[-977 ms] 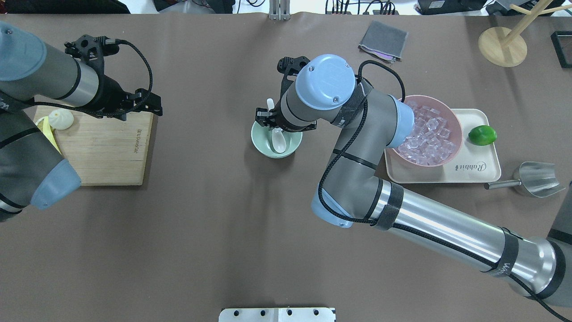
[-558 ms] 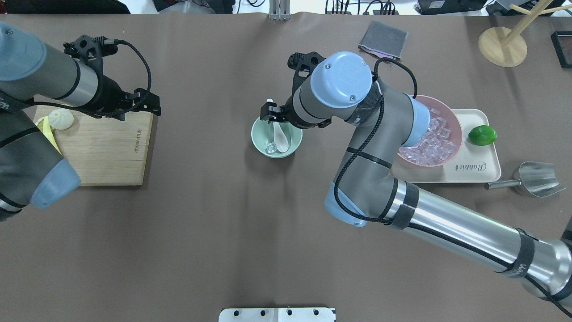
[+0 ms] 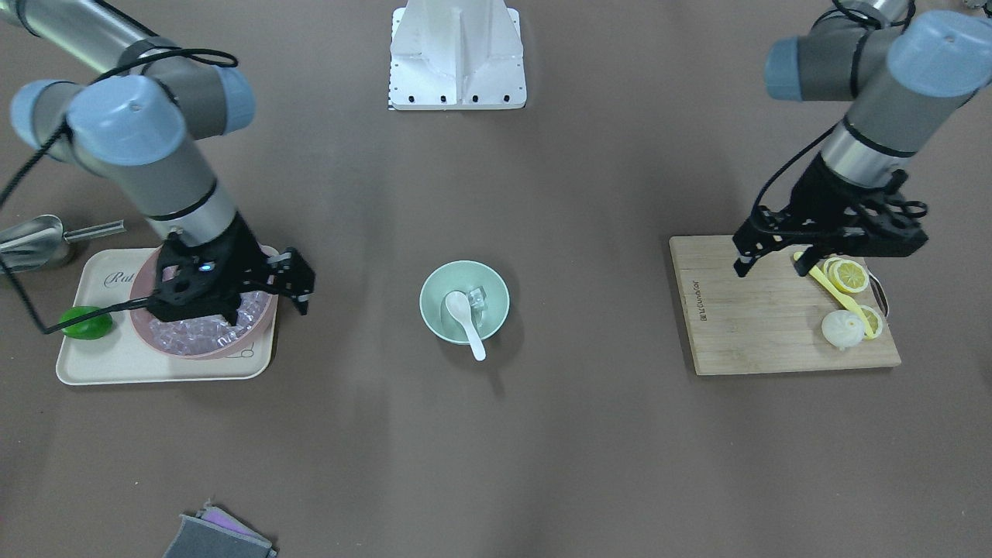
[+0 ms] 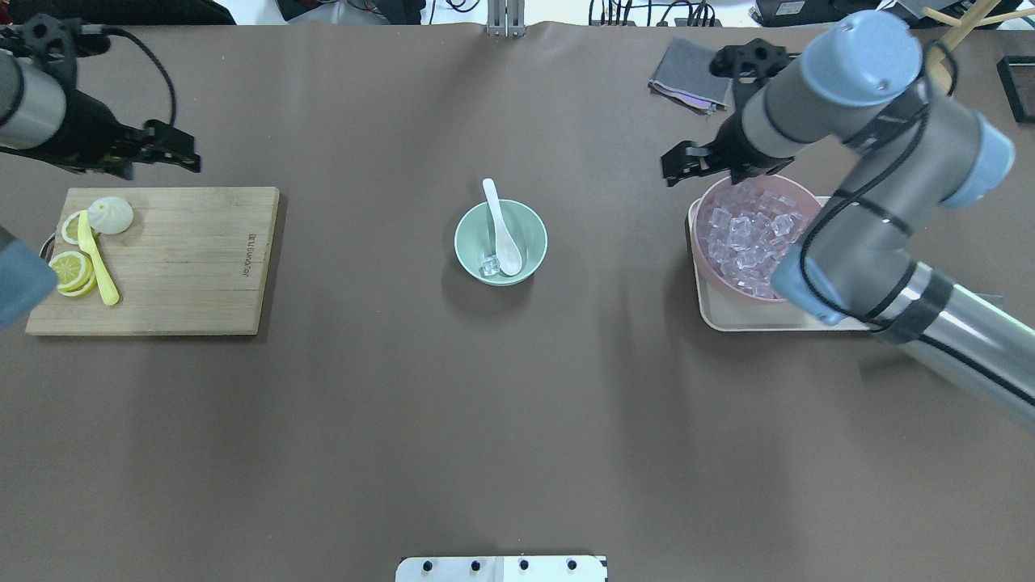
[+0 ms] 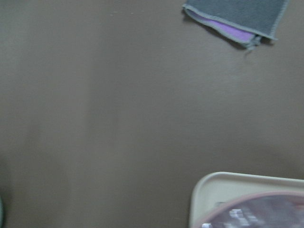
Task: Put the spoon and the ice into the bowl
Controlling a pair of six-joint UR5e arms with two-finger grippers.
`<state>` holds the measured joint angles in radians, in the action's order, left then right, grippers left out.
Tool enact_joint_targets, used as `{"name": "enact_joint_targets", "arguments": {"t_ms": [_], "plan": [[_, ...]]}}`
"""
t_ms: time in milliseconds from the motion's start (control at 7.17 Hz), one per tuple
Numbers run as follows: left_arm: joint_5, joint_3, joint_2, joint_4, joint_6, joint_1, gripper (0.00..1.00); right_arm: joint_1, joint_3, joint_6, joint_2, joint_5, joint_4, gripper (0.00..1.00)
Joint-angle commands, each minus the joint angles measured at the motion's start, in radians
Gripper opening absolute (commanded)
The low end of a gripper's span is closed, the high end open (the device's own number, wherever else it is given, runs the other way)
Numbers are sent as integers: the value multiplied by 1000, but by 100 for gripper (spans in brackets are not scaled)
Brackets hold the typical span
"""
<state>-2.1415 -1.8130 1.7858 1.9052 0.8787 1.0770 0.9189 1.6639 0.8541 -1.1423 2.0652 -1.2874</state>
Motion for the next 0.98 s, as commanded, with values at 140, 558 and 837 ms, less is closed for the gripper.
{"name": "enact_joint_targets", "arguments": {"t_ms": [140, 558, 837], "plan": [[-97, 36, -161, -8, -455, 263, 97, 373, -4, -523, -259, 247, -4, 100], [-170, 121, -255, -8, -771, 375, 97, 515, -12, -819, -411, 250, -56, 100], [-173, 122, -310, -9, -759, 377, 98, 548, -23, -917, -422, 236, -104, 100]]}}
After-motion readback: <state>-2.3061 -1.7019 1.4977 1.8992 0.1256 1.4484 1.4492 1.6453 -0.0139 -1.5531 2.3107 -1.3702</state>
